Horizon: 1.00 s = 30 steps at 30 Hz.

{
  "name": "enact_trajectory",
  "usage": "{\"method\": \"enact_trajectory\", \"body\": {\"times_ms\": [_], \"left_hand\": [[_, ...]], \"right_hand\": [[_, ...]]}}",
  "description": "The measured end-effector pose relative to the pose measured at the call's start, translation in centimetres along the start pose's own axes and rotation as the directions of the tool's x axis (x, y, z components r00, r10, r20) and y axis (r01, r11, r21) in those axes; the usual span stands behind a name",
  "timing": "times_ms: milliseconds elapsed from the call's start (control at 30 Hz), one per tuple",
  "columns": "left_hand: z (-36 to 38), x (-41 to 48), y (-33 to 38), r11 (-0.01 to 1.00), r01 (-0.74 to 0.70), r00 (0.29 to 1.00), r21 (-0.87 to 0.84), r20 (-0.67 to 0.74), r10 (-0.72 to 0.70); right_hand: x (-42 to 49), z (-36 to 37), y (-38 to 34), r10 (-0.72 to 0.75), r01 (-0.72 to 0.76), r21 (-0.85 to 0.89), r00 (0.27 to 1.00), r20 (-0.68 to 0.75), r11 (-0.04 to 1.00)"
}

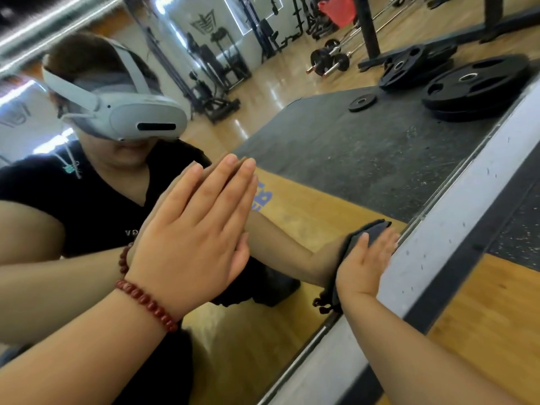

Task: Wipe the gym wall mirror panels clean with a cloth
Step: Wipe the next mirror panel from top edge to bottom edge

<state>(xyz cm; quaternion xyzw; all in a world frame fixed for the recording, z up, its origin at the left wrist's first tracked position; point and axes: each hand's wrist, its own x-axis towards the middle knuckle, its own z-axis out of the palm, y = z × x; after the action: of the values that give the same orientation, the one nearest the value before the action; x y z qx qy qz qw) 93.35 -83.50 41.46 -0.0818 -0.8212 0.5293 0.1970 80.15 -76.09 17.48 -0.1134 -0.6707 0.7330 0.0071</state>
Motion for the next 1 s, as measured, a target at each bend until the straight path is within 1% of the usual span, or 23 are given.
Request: {"method": "enact_trajectory", "body": {"times_ms": [33,67,100,133,167,200,233,267,333,400,467,533,633,733,800,867,933,1000], "left_hand": [[0.0,0.1,0.1,1.0,0.002,1.0,0.0,-0.005,-0.002],[0.0,0.1,0.1,1.0,0.006,1.0,-0.002,-0.009,-0.006],[0.0,0.1,0.2,1.0,0.011,1.0,-0.006,-0.014,-0.011],[0.0,0.1,0.2,1.0,0.016,1.0,-0.01,-0.02,-0.016],[0.0,0.1,0.3,1.0,0.019,0.999,-0.014,-0.026,-0.02],[-0.1,0.1,0.3,1.0,0.021,0.999,-0.019,-0.029,-0.022],[-0.1,0.2,0.3,0.999,0.021,0.999,-0.031,-0.032,-0.022],[-0.3,0.2,0.3,0.998,0.022,0.999,-0.053,-0.039,-0.024],[-1.0,0.1,0.0,0.991,0.056,0.997,-0.123,-0.051,-0.062],[-2.0,-0.5,-0.9,0.978,0.126,0.989,-0.164,-0.057,-0.137],[-3.1,-1.2,-2.1,0.972,0.186,0.976,-0.146,-0.084,-0.2],[-4.2,-1.9,-4.0,0.966,0.23,0.961,-0.113,-0.132,-0.244],[-5.6,-1.9,-7.5,0.954,0.293,0.937,-0.062,-0.178,-0.299],[-7.3,-1.0,-11.5,0.932,0.357,0.908,-0.068,-0.21,-0.363],[-8.6,-0.2,-14.4,0.921,0.378,0.892,-0.093,-0.23,-0.389],[-10.0,0.4,-17.5,0.915,0.385,0.88,-0.123,-0.249,-0.404],[-11.5,1.1,-20.6,0.906,0.396,0.87,-0.148,-0.257,-0.421],[-12.8,1.8,-24.0,0.899,0.411,0.868,-0.151,-0.238,-0.437]], "right_hand": [[-0.4,0.2,-0.4,-0.009,0.009,0.001,1.0,0.006,1.0],[-0.9,0.4,-1.2,-0.075,0.075,-0.015,0.997,0.008,0.997],[-1.6,0.5,-2.2,-0.19,0.19,-0.031,0.982,0.016,0.981],[-2.2,0.6,-3.5,-0.323,0.324,-0.038,0.946,0.038,0.945],[-2.8,0.7,-4.8,-0.454,0.457,-0.043,0.888,0.071,0.888],[-3.4,0.8,-6.2,-0.568,0.576,-0.056,0.816,0.106,0.816],[-4.1,0.9,-7.7,-0.651,0.663,-0.069,0.747,0.135,0.746],[-4.9,1.1,-9.1,-0.701,0.715,-0.074,0.697,0.151,0.696],[-6.0,1.4,-10.9,-0.749,0.764,-0.058,0.642,0.164,0.642],[-6.3,1.4,-11.6,-0.796,0.814,-0.047,0.576,0.184,0.578],[-6.2,1.1,-12.3,-0.856,0.882,-0.045,0.466,0.224,0.468],[-6.3,1.3,-14.2,-0.909,0.943,-0.032,0.328,0.256,0.331],[-6.8,1.8,-18.7,-0.955,0.991,-0.029,0.133,0.264,0.13],[-7.2,2.3,-24.3,-0.971,1.0,-0.01,-0.004,0.24,-0.007],[-7.6,2.5,-28.2,-0.973,0.998,0.009,-0.069,0.221,-0.068],[-8.2,2.4,-31.8,-0.966,0.993,0.012,-0.118,0.229,-0.118],[-8.5,2.1,-35.0,-0.954,0.988,-0.014,-0.144,0.264,-0.153],[-8.6,1.8,-38.6,-0.947,0.983,-0.05,-0.154,0.282,-0.174]]}}
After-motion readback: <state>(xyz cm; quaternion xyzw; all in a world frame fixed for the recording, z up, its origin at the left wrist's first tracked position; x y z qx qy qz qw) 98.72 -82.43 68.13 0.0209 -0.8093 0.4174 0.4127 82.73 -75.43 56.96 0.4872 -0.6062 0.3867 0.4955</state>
